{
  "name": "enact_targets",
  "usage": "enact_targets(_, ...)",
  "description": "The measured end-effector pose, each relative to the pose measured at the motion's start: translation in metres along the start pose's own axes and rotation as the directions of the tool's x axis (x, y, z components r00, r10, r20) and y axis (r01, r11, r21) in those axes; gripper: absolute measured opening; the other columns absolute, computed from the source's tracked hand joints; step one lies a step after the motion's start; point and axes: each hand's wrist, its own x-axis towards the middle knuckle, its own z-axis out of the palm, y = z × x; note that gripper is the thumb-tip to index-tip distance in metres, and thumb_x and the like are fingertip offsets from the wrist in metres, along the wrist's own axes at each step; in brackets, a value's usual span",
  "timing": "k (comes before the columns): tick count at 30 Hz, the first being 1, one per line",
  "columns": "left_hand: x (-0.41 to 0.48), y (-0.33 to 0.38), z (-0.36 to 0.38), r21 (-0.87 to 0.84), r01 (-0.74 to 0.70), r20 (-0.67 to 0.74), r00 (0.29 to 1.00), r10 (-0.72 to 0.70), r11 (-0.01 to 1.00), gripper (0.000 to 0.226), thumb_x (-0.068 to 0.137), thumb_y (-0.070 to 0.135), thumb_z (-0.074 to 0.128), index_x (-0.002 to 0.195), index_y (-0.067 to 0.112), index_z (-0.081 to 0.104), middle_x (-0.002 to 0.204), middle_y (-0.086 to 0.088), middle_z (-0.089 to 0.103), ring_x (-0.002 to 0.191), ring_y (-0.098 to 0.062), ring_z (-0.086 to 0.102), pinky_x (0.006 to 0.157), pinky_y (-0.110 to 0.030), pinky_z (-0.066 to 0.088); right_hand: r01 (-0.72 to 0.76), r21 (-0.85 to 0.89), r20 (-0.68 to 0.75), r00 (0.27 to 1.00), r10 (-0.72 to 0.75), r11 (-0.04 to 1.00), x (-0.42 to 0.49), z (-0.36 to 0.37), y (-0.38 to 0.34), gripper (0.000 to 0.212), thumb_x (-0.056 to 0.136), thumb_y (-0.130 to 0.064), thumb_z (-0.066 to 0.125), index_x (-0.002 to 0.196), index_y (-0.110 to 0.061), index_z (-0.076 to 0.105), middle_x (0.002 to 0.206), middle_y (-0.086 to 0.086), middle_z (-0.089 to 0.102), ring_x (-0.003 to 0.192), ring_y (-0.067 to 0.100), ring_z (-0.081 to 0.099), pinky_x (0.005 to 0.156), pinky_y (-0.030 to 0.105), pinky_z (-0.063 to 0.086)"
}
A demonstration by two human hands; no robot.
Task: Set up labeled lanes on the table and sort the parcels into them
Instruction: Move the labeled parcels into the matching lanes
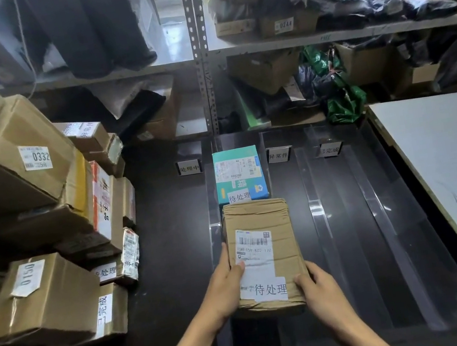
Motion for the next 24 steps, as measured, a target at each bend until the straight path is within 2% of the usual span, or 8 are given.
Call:
enact_targets(2, 0.001, -0.003, -0.001, 0.018, 0.018, -0.007, 1.000, -0.018, 1.000, 0.043, 0.103, 0.021, 0.042, 0.141, 0.040, 0.036, 0.130, 0.014, 0.061, 0.115, -0.005, 0.061, 0.099, -0.038, 0.051, 0.002, -0.019, 0.028, 1.000, -0.001, 1.000, 0.002, 0.001, 0.000, 0.028, 0.096, -0.010, 0.050, 0.108, -0.030, 0.065, 0.102, -0.015, 0.071, 0.094, -0.003, 0.064, 0.071, 0.009, 0.046)
enact_targets(6, -0.001, -0.009, -0.004, 0.113, 0.022, -0.067, 0.998, -0.015, 0.993, 0.040, 0.102, 0.021, 0.042, 0.132, 0.048, 0.042, 0.125, 0.020, 0.062, 0.116, -0.003, 0.059, 0.099, -0.032, 0.050, 0.036, -0.108, 0.063, 0.998, -0.030, 0.994, 0.008, 0.007, 0.003, 0.027, 0.092, -0.014, 0.052, 0.103, -0.032, 0.069, 0.110, -0.007, 0.068, 0.104, 0.004, 0.060, 0.090, 0.026, 0.048)
enact_targets(10, -0.003, -0.004, -0.002, 0.248, 0.016, -0.132, 0.991, 0.018, 0.969, 0.038, 0.102, 0.019, 0.039, 0.126, 0.047, 0.044, 0.108, 0.030, 0.061, 0.099, 0.011, 0.058, 0.075, -0.009, 0.046, 0.031, -0.163, 0.093, 0.996, -0.016, 0.986, 0.014, 0.014, 0.008, 0.026, 0.090, -0.016, 0.053, 0.103, -0.031, 0.070, 0.109, -0.004, 0.067, 0.100, 0.005, 0.061, 0.087, 0.025, 0.048)
enact_targets(12, -0.002, -0.004, 0.000, 0.289, 0.019, -0.163, 0.986, 0.029, 0.957, 0.037, 0.102, 0.018, 0.038, 0.129, 0.042, 0.045, 0.104, 0.030, 0.060, 0.094, 0.011, 0.058, 0.073, -0.011, 0.047, 0.022, -0.173, 0.088, 0.996, -0.007, 0.985, 0.018, 0.016, 0.009, 0.025, 0.088, -0.019, 0.053, 0.102, -0.032, 0.070, 0.107, -0.004, 0.068, 0.099, 0.006, 0.062, 0.087, 0.026, 0.049)
enact_targets(16, 0.006, -0.012, 0.007, 0.275, 0.047, -0.228, 0.974, 0.017, 0.960, 0.038, 0.100, 0.017, 0.039, 0.126, 0.043, 0.047, 0.112, 0.020, 0.063, 0.101, 0.000, 0.059, 0.084, -0.025, 0.050, 0.024, -0.201, 0.101, 0.995, -0.003, 0.979, 0.026, 0.015, 0.012, 0.034, 0.079, -0.029, 0.053, 0.107, -0.031, 0.072, 0.108, -0.004, 0.071, 0.101, 0.009, 0.066, 0.094, 0.032, 0.051)
enact_targets(19, 0.014, -0.018, 0.015, 0.282, 0.066, -0.294, 0.956, 0.021, 0.957, 0.041, 0.098, 0.017, 0.041, 0.128, 0.043, 0.048, 0.124, 0.007, 0.057, 0.116, -0.012, 0.052, 0.099, -0.039, 0.048, 0.031, -0.251, 0.100, 0.995, -0.005, 0.967, 0.031, 0.012, 0.013, 0.029, 0.087, -0.019, 0.058, 0.111, -0.030, 0.071, 0.110, -0.003, 0.072, 0.102, 0.010, 0.066, 0.093, 0.027, 0.051)
enact_targets(22, 0.019, -0.020, 0.021, 0.323, 0.099, -0.345, 0.938, 0.019, 0.941, 0.045, 0.100, 0.015, 0.041, 0.143, 0.029, 0.041, 0.133, 0.004, 0.042, 0.126, -0.016, 0.038, 0.108, -0.034, 0.036, 0.039, -0.275, 0.093, 0.996, -0.014, 0.961, 0.034, 0.009, 0.012, 0.027, 0.091, -0.016, 0.060, 0.113, -0.027, 0.071, 0.106, -0.009, 0.073, 0.098, 0.007, 0.066, 0.077, 0.005, 0.045)
enact_targets(24, 0.023, -0.021, 0.024, 0.328, 0.132, -0.380, 0.925, 0.002, 0.935, 0.046, 0.100, 0.015, 0.042, 0.145, 0.023, 0.041, 0.126, 0.003, 0.039, 0.123, -0.017, 0.040, 0.107, -0.033, 0.036, 0.049, -0.291, 0.089, 0.996, -0.024, 0.956, 0.038, 0.008, 0.014, 0.027, 0.092, -0.015, 0.060, 0.115, -0.023, 0.072, 0.106, -0.011, 0.073, 0.097, 0.004, 0.064, 0.070, 0.000, 0.039)
